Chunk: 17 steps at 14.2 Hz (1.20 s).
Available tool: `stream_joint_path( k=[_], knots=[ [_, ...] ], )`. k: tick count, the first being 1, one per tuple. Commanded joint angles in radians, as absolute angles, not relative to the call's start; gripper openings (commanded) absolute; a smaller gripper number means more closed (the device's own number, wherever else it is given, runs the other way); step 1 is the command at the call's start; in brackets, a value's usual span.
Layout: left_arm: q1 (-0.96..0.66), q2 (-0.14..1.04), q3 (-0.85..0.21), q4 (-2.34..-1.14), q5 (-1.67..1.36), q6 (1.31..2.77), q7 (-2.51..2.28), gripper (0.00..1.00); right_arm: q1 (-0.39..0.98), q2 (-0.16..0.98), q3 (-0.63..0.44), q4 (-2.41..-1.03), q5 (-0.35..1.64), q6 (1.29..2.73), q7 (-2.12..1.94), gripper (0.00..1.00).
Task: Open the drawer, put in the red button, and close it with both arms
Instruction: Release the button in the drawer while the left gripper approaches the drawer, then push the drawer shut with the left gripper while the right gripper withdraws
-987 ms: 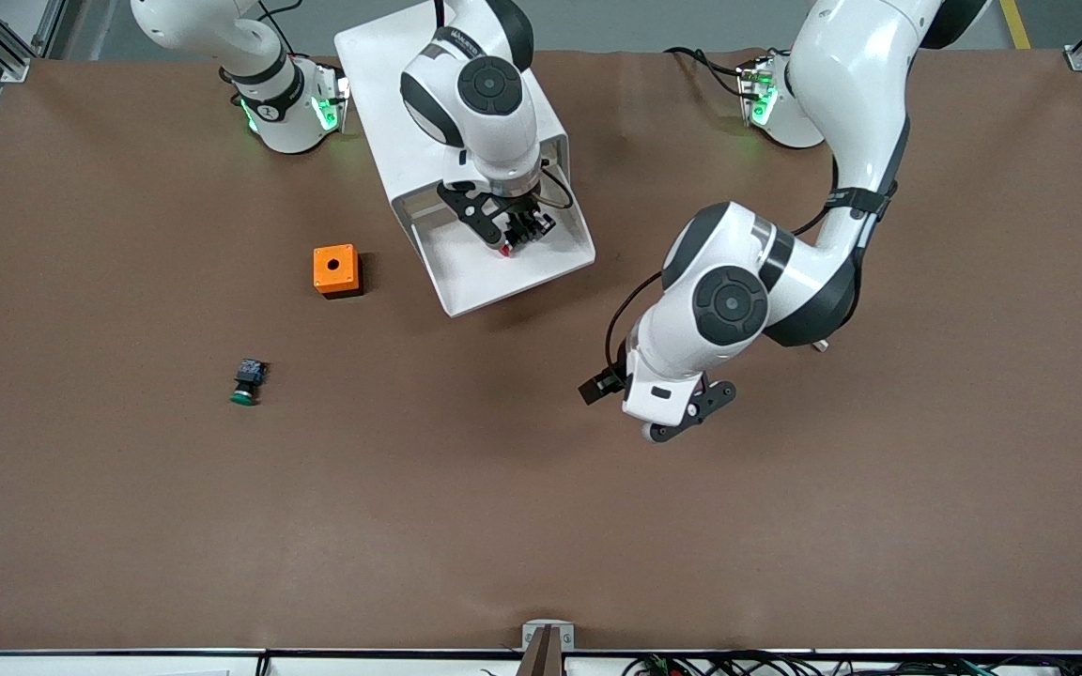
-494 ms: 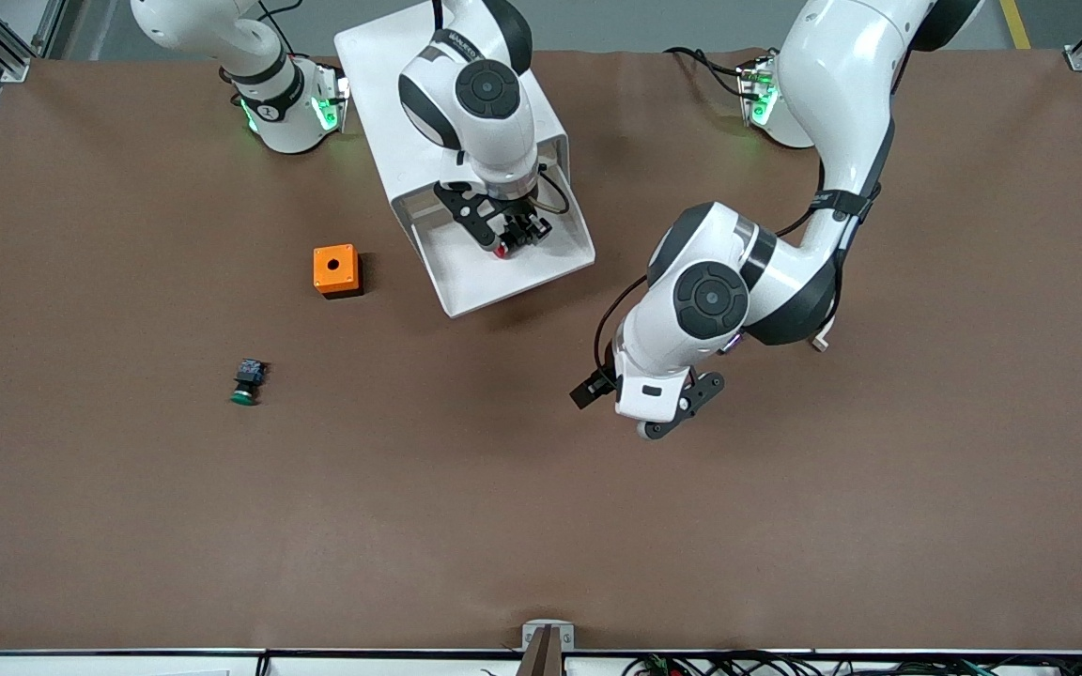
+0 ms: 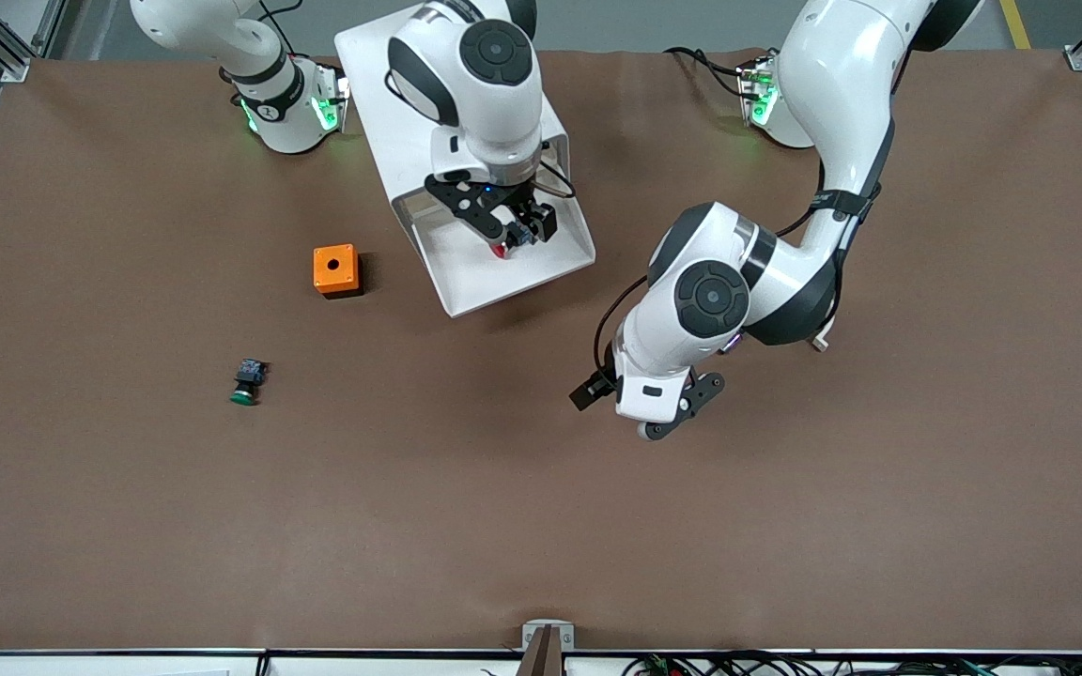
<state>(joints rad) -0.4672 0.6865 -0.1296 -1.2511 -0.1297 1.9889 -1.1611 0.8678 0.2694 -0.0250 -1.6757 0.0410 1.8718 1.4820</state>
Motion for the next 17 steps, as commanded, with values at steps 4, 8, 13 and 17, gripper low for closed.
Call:
stream_joint_path(
  k=[4,8,13,17],
  knots=[
    [-0.515,0.681,-0.130,-1.261,-0.107,1.999,-1.180,1.00,0.698,0.264,-0.017,-1.526,0.041,1.643,1.131,1.00],
    [-0.593,0.687,-0.130,-1.287,-0.107,1.999,-1.181,1.00,0.543,0.210,-0.018,-1.508,0.040,1.550,0.794,1.00],
    [-0.675,0.716,-0.127,-1.313,-0.104,1.999,-1.180,1.00,0.329,0.154,-0.020,-1.511,0.031,1.462,0.404,1.00],
    [-0.713,0.713,-0.127,-1.338,-0.091,1.997,-1.180,1.00,0.177,0.117,-0.018,-1.509,0.029,1.418,0.171,1.00]
  ],
)
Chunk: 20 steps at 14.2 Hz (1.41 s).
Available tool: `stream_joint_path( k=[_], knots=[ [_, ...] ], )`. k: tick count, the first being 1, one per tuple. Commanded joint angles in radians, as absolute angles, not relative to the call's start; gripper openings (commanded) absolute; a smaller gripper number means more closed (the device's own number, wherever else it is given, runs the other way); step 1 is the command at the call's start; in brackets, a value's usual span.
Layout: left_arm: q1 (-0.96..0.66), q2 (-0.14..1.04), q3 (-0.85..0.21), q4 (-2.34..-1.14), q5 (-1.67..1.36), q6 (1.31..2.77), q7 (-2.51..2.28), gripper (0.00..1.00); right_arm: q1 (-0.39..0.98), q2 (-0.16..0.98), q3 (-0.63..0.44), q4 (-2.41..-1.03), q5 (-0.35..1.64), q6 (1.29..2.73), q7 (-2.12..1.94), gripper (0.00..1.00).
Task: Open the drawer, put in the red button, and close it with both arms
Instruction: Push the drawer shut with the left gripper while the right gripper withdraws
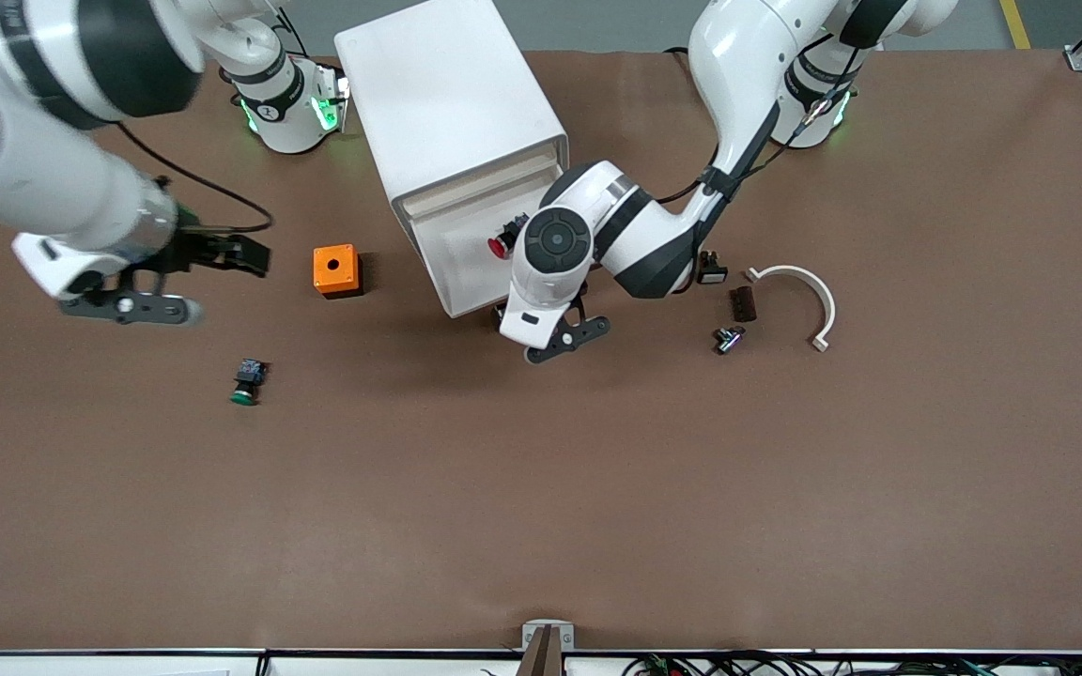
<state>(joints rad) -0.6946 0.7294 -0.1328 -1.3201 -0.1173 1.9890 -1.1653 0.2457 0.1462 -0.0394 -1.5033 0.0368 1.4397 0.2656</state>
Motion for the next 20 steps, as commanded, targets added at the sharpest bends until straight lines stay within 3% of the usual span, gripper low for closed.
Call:
stream_joint_path(
  k=[1,6,20],
  knots=[
    [-0.715,0.713,-0.129,-1.338,-0.091,1.997,-1.180,1.00,0.143,0.112,-0.020,-1.509,0.029,1.413,0.120,1.00],
    [-0.770,0.713,-0.130,-1.338,-0.097,1.997,-1.180,1.00,0.037,0.118,-0.018,-1.476,-0.018,1.414,0.014,1.00],
    [-0.873,0.713,-0.146,-1.378,-0.107,1.997,-1.180,1.00,-0.003,0.126,-0.018,-1.471,-0.029,1.424,-0.018,1.00]
  ],
)
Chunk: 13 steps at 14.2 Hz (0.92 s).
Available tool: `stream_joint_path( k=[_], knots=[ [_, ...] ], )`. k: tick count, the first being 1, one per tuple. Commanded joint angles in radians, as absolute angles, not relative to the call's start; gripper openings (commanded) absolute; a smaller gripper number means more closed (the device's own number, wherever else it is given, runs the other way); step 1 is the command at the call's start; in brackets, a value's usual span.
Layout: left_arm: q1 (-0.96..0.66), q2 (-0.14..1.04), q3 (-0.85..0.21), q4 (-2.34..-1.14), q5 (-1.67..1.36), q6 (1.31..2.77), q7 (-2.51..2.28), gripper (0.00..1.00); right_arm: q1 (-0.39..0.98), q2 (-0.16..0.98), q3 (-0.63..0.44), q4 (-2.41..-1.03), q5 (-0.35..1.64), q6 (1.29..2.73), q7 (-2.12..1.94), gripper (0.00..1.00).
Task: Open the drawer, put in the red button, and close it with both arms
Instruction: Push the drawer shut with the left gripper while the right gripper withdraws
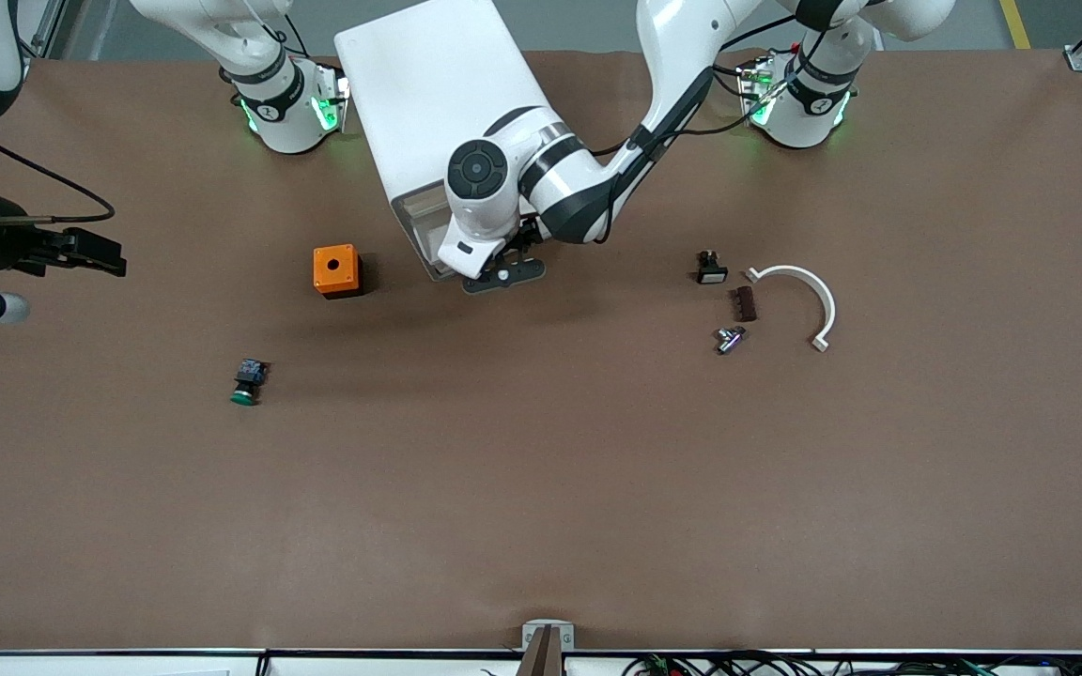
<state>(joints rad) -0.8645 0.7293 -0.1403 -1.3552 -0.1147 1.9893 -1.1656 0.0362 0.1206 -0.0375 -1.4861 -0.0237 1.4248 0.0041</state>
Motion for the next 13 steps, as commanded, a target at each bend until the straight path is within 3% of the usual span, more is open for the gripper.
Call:
stream_joint_path(
  k=[1,13],
  knots=[
    [-0.873,0.713,-0.147,-1.378,-0.107,1.997,-1.180,1.00,-0.005,0.127,-0.018,-1.470,-0.032,1.422,-0.020,1.00],
    [-0.880,0.713,-0.152,-1.376,-0.262,1.997,-1.177,1.00,-0.017,0.101,-0.015,-1.399,-0.011,1.347,-0.101,1.00]
  ],
)
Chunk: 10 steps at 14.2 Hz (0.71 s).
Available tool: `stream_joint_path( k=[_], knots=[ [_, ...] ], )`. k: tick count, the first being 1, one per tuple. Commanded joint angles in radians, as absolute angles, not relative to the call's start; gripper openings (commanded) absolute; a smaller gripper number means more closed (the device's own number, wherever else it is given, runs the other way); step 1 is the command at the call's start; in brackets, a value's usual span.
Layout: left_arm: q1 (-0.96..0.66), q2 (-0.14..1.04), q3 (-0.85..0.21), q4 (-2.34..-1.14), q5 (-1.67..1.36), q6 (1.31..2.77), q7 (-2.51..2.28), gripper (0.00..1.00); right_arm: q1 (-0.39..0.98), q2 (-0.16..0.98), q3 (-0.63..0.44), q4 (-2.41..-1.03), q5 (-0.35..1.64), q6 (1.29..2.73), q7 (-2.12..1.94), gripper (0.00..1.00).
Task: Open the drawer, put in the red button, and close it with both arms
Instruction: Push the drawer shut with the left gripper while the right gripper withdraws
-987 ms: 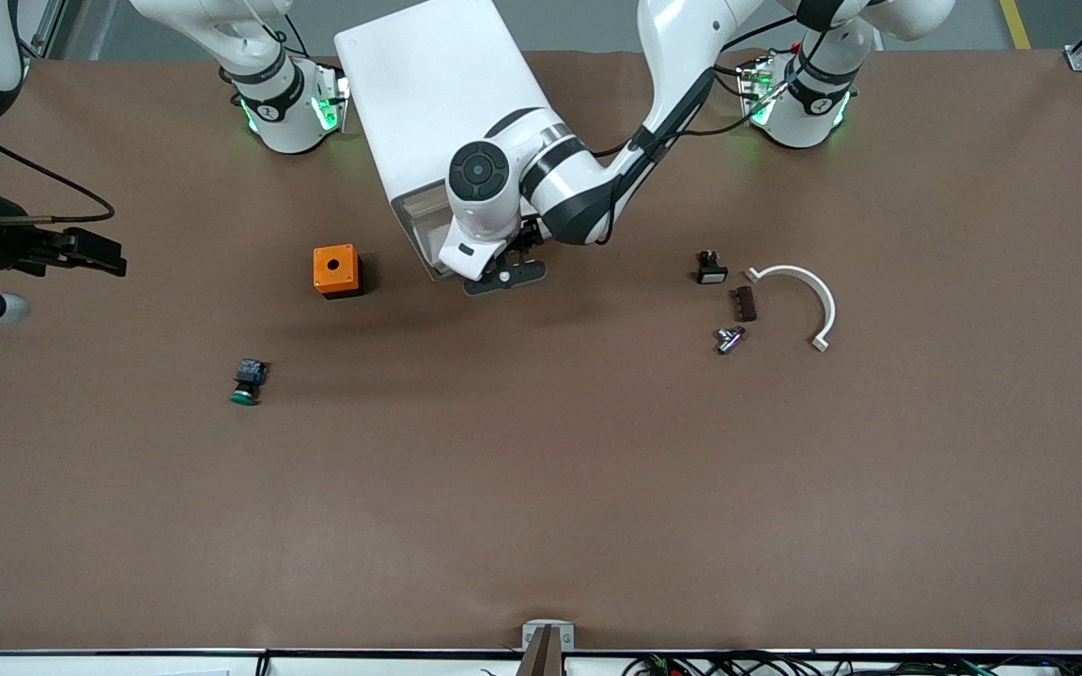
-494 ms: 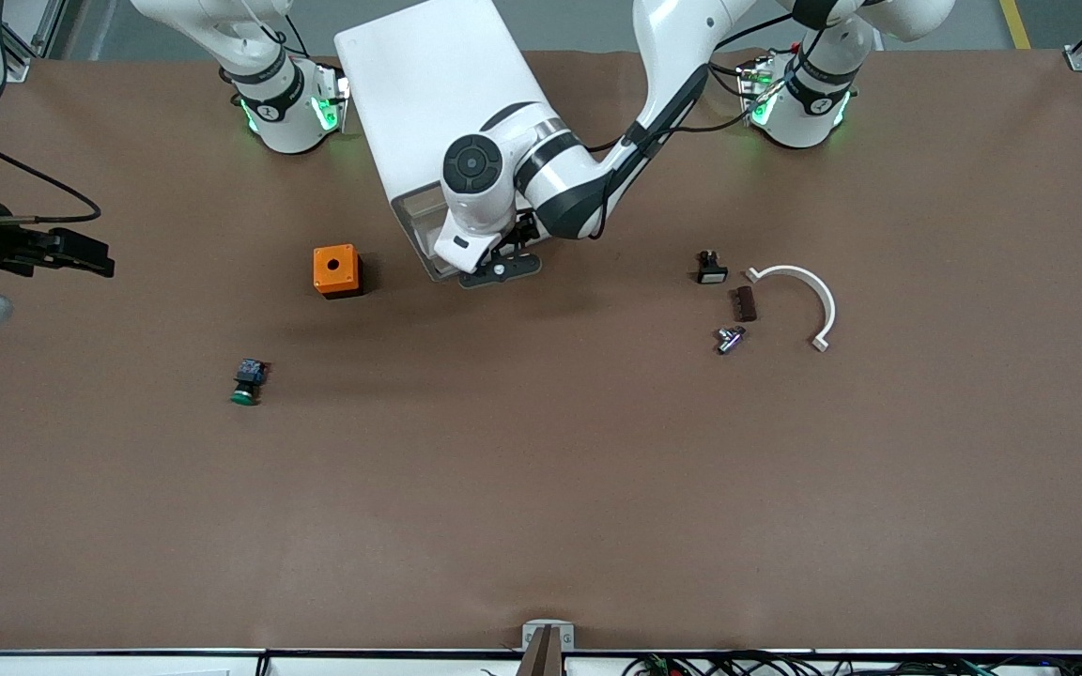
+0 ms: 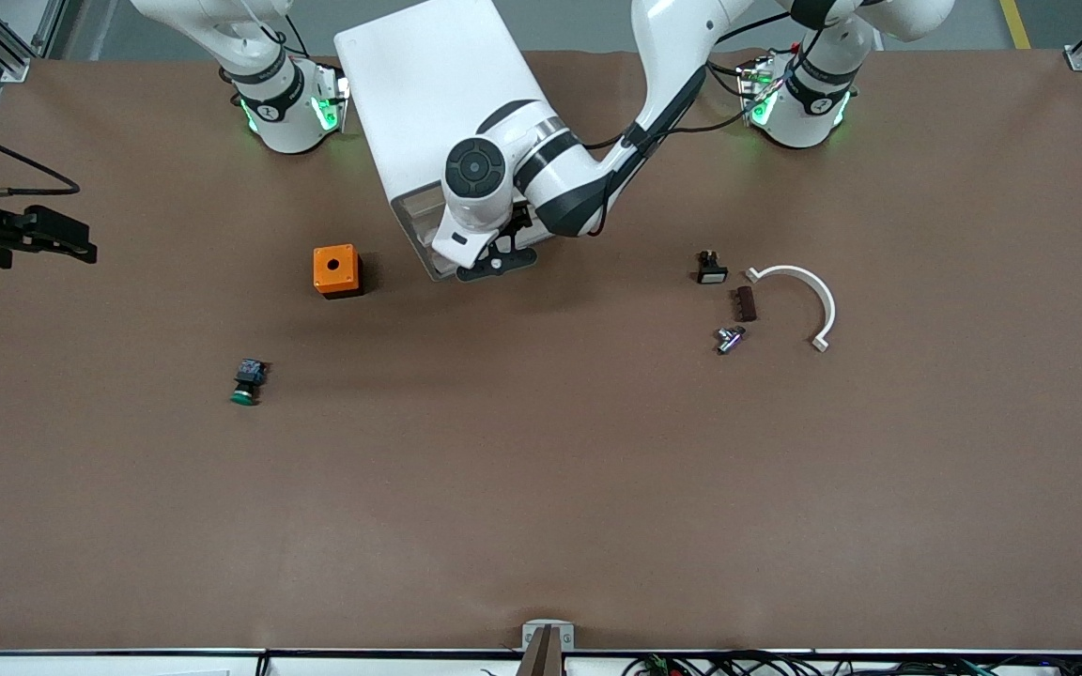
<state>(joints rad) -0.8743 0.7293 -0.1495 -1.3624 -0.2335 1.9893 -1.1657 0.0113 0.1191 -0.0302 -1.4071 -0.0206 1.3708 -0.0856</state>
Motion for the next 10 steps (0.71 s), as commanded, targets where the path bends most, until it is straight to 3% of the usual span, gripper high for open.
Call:
stream_joint_path(
  k=[1,10],
  knots=[
    [-0.881,0.713,-0.152,-1.376,-0.264,1.997,-1.177,1.00,-0.024,0.095,-0.017,-1.402,-0.009,1.342,-0.101,1.00],
    [-0.879,0.712,-0.155,-1.374,-0.320,1.997,-1.177,1.00,-0.017,0.021,-0.011,-1.448,-0.011,1.316,-0.100,1.00]
  ],
)
